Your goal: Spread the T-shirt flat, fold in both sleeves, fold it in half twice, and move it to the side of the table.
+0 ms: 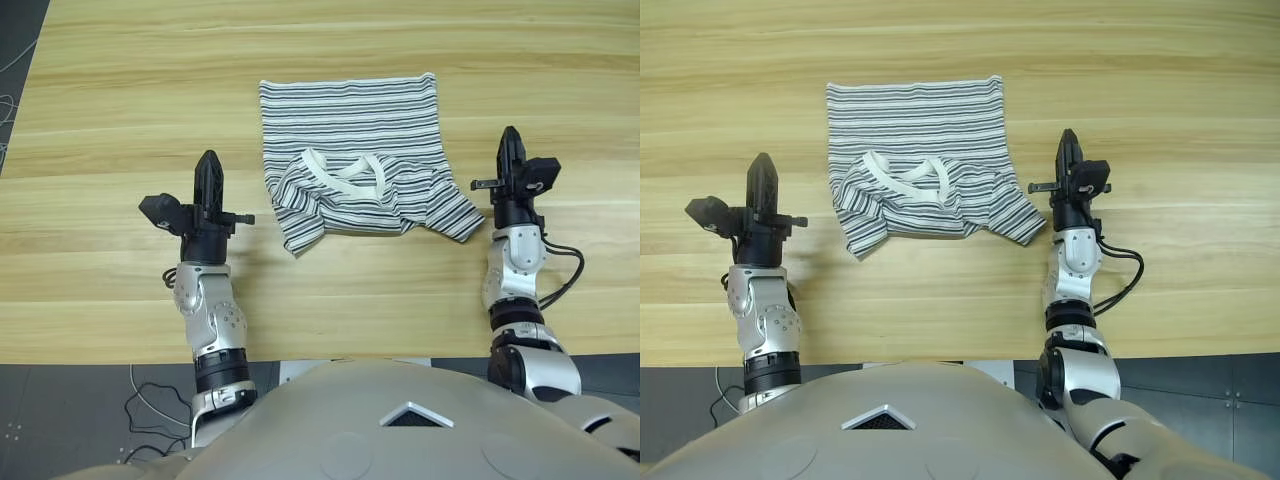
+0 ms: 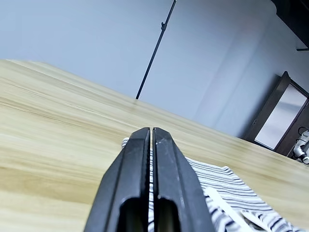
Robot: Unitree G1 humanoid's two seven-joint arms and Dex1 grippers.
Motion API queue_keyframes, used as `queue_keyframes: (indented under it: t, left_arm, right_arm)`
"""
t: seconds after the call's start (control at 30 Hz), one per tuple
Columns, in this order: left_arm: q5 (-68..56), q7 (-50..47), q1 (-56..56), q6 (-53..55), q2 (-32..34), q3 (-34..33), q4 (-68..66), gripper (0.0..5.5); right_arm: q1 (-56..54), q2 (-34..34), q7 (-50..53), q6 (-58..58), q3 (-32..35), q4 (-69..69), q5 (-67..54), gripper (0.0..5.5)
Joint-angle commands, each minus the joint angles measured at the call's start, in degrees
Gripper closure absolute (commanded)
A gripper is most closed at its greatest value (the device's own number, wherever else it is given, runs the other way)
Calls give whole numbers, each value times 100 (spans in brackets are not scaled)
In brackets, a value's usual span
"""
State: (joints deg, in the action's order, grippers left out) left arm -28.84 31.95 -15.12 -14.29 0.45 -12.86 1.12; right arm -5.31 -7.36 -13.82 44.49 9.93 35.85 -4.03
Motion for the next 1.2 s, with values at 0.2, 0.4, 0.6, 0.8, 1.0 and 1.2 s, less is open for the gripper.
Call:
queue_keyframes:
  t: [0.2,0.4,0.6,0.8,1.0,1.2]
  left_arm:
    - [-192,-286,-763,440,-64,134,399,538]
    - [-209,-747,-132,1029,25,170,316,538]
    - [573,-720,1025,1379,971,265,55,538]
    - [772,-642,1809,1939,1688,249,-109,538]
    - [696,403,2732,3161,2779,484,-567,538]
    - [569,1493,3189,3814,2927,1020,-1034,520]
  right_arm:
    - [1049,-216,693,148,-246,-1021,1090,540]
    - [91,-94,39,-418,-451,-577,126,540]
    - [-801,-243,-425,-1426,-33,-469,-989,540]
    - [-1357,-1252,-894,-3916,15,-1732,-1512,540]
    - [-2278,-2064,-2826,-6390,-705,-1989,-2026,540]
    - [-3131,-2157,-4515,-6399,-1672,-736,-1406,521]
